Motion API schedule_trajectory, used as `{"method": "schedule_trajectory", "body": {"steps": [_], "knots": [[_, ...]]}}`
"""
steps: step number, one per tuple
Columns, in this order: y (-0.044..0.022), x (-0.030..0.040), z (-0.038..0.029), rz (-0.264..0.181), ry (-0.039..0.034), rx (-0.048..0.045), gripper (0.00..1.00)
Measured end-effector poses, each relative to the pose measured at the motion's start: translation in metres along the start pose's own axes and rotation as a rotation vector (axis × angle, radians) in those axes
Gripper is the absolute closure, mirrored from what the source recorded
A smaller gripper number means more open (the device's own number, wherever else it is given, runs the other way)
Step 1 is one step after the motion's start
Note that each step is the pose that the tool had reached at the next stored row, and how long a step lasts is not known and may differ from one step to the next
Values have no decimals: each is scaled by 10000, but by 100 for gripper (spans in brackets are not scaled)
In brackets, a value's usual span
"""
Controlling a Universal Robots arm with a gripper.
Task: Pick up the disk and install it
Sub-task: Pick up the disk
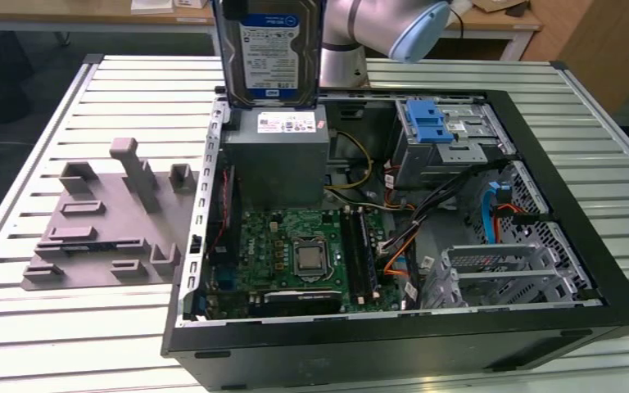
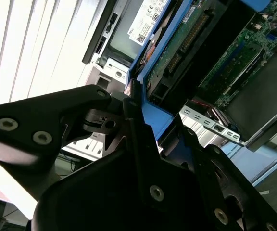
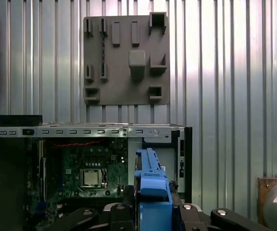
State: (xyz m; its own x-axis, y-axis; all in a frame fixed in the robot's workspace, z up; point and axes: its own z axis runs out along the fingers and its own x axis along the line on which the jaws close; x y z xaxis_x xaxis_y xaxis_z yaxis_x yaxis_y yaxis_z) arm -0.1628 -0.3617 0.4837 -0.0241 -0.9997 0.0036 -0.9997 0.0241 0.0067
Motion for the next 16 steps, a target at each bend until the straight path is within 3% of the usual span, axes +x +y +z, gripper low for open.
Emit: {"method": "schedule_trajectory", "body": {"steps": [16], "knots": [[-42, -1, 0, 0, 0, 0, 64]]}}
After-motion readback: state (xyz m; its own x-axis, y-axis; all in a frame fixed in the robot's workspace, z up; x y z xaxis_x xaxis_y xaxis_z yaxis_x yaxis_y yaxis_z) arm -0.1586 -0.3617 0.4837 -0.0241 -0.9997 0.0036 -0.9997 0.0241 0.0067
